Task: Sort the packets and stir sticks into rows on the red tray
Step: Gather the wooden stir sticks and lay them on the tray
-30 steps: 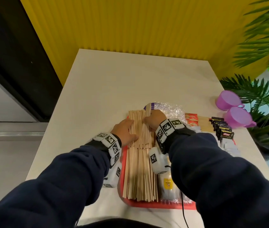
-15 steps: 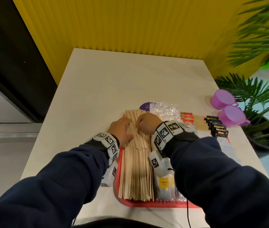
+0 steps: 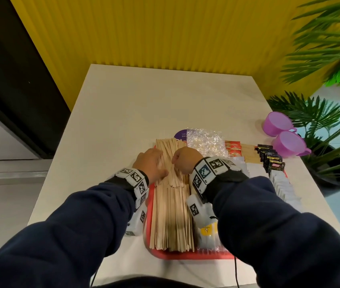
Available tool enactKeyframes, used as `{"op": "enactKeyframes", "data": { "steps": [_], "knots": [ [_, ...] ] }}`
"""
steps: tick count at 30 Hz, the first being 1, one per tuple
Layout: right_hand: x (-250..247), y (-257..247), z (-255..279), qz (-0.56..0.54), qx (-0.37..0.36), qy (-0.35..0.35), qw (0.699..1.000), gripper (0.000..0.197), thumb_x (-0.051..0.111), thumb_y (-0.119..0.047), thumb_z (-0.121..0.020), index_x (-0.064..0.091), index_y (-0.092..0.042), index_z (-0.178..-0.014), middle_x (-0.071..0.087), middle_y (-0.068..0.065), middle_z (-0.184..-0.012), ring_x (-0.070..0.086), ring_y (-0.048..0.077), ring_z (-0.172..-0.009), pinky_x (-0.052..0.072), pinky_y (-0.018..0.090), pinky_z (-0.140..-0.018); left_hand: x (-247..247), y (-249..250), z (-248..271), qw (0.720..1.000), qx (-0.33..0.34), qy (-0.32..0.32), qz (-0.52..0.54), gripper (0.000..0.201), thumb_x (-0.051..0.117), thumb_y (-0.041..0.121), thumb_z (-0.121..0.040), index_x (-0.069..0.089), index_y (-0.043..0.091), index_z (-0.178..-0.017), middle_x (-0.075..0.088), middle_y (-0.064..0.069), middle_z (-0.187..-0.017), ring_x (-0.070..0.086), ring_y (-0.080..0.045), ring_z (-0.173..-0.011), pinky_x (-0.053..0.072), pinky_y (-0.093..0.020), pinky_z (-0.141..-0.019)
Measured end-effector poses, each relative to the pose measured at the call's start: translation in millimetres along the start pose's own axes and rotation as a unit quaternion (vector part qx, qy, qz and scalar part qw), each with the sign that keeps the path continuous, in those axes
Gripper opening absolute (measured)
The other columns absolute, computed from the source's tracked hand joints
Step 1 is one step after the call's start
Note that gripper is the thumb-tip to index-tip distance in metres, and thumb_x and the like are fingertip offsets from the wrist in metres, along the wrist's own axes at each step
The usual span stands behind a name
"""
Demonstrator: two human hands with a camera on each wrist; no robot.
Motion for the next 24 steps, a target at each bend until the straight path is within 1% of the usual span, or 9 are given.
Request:
{"op": "enactKeyframes", "data": {
  "steps": [3,5,7,9,11,15,18,21,24],
  "knots": [
    [5,0,1,0.006,0.002,0.004,1.000,0.032,0.047,-0.013,-0.091,0.059,-0.007,-0.119,0.059,0.015,-0.121,0.056,0.030,-0.113,0.047,0.039,-0.096,1,2,-1,0.998,0.007,-0.036,-0.047,0.085,0.067,0.041,-0.081,0.020,0.017,-0.148,0.017,0.001,-0.156,0.018,-0.027,-0.140,0.018,-0.035,-0.113],
    [7,-2,1,0.009,0.008,0.000,1.000,0.032,0.046,-0.013,-0.092,0.059,-0.006,-0.120,0.059,0.014,-0.122,0.056,0.030,-0.113,0.046,0.038,-0.096,2,2,-3,0.996,0.018,-0.045,-0.073,0.087,0.065,0.043,-0.082,0.017,0.017,-0.149,0.012,0.001,-0.157,0.015,-0.027,-0.141,0.016,-0.035,-0.114],
    [8,-3,0,0.017,0.018,-0.015,1.000,0.032,0.042,-0.012,-0.096,0.056,-0.001,-0.122,0.057,0.014,-0.124,0.055,0.026,-0.114,0.043,0.032,-0.097,0,3,-4,0.996,0.024,-0.039,-0.080,0.081,0.062,0.040,-0.085,0.018,0.017,-0.149,0.012,0.001,-0.157,0.017,-0.028,-0.141,0.017,-0.035,-0.114],
    [6,-5,1,0.030,0.015,-0.012,0.999,0.030,0.040,-0.012,-0.098,0.056,0.000,-0.120,0.058,0.014,-0.122,0.057,0.022,-0.105,0.043,0.028,-0.093,0,4,-3,0.997,0.028,-0.026,-0.072,0.072,0.058,0.034,-0.090,0.020,0.017,-0.149,0.013,0.002,-0.157,0.018,-0.028,-0.141,0.018,-0.035,-0.114],
    [4,-4,1,0.044,0.010,-0.016,0.999,0.030,0.041,-0.012,-0.097,0.059,0.000,-0.117,0.060,0.014,-0.119,0.056,0.021,-0.098,0.044,0.029,-0.091,1,4,-2,0.998,0.034,-0.020,-0.054,0.064,0.052,0.028,-0.093,0.021,0.018,-0.149,0.014,0.002,-0.157,0.018,-0.028,-0.141,0.017,-0.034,-0.114],
    [-4,-1,9,-0.036,0.004,0.005,0.999,0.031,0.046,-0.009,-0.092,0.059,-0.003,-0.120,0.059,0.017,-0.121,0.056,0.032,-0.112,0.046,0.040,-0.096,1,3,1,0.999,0.043,-0.009,-0.011,0.057,0.045,0.024,-0.096,0.023,0.017,-0.148,0.016,0.000,-0.157,0.017,-0.025,-0.143,0.014,-0.033,-0.115],
    [-15,4,21,-0.141,-0.009,0.038,0.989,0.028,0.047,0.003,-0.089,0.061,-0.003,-0.112,0.058,0.012,-0.118,0.057,0.027,-0.107,0.048,0.039,-0.096,0,2,6,0.999,0.041,-0.006,0.011,0.058,0.047,0.024,-0.095,0.024,0.017,-0.148,0.017,-0.002,-0.156,0.018,-0.022,-0.143,0.015,-0.032,-0.116],
    [-29,17,42,-0.221,-0.024,0.097,0.970,0.033,0.044,0.012,-0.085,0.064,-0.006,-0.105,0.061,0.009,-0.105,0.057,0.020,-0.100,0.048,0.031,-0.092,-2,1,11,0.999,0.039,-0.008,0.022,0.056,0.046,0.021,-0.095,0.025,0.015,-0.147,0.018,-0.004,-0.156,0.018,-0.018,-0.143,0.013,-0.027,-0.114],
    [-41,34,64,-0.218,-0.035,0.132,0.966,0.050,0.032,0.021,-0.082,0.062,-0.003,-0.114,0.064,0.010,-0.116,0.058,0.018,-0.109,0.042,0.019,-0.087,-2,0,19,0.999,0.028,-0.006,0.038,0.054,0.048,0.020,-0.094,0.031,0.013,-0.145,0.022,-0.005,-0.154,0.022,-0.018,-0.141,0.016,-0.027,-0.114]
  ]
}}
Point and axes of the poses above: each hand's wrist, its own z-axis away from the middle knuckle, its own x-axis out of the palm, y = z × x, the point moved 2 cm from there along -z, towards the middle knuckle
